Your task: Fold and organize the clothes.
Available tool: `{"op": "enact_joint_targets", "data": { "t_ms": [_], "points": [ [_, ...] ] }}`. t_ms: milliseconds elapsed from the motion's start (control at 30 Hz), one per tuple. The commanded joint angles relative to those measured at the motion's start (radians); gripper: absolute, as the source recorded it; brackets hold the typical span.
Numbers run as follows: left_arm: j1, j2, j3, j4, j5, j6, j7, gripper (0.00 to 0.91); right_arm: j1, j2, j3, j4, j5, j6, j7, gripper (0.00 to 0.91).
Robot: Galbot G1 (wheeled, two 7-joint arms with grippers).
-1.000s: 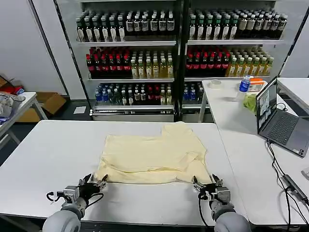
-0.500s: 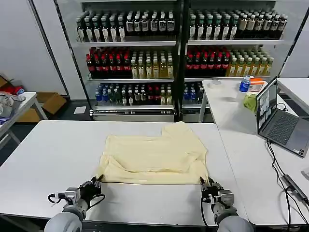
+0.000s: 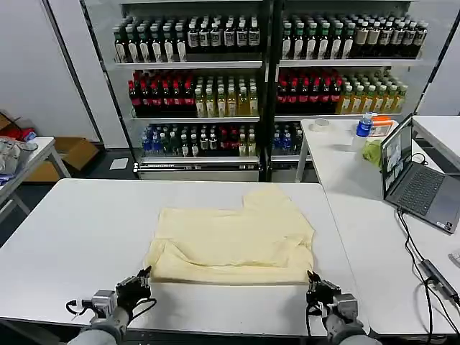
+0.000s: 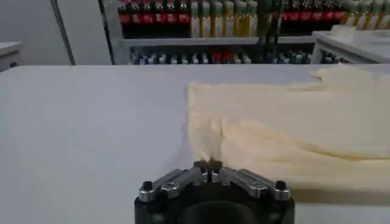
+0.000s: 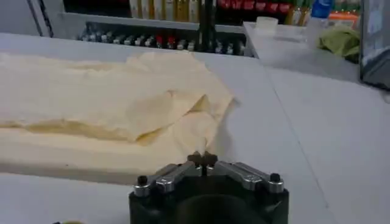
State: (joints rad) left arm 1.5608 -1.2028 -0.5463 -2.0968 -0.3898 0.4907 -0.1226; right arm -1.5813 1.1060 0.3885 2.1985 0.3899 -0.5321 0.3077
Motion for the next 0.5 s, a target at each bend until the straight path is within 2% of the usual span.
{"op": "enact_joint_targets", "data": {
  "t_ms": [33,467,500],
  "points": [
    [0.224,-0.031,-0.026,-0.157,0.030,-0.015,-0.004,0.010,-0.182,-0.008,0.037,0.128,-0.048,0.006,-0.006,0.000],
    [0.274,-0.025,-0.058,-0.180,0.042,0.006,-0.006,0.010,-0.258,-0.032,0.040,0.161,-0.067,-0.014,-0.012,0.000],
    [0.275,-0.024,-0.061,-0.181,0.042,0.008,-0.005,0.020,-0.261,-0.029,0.039,0.165,-0.073,-0.023,-0.011,0.312]
  ]
}}
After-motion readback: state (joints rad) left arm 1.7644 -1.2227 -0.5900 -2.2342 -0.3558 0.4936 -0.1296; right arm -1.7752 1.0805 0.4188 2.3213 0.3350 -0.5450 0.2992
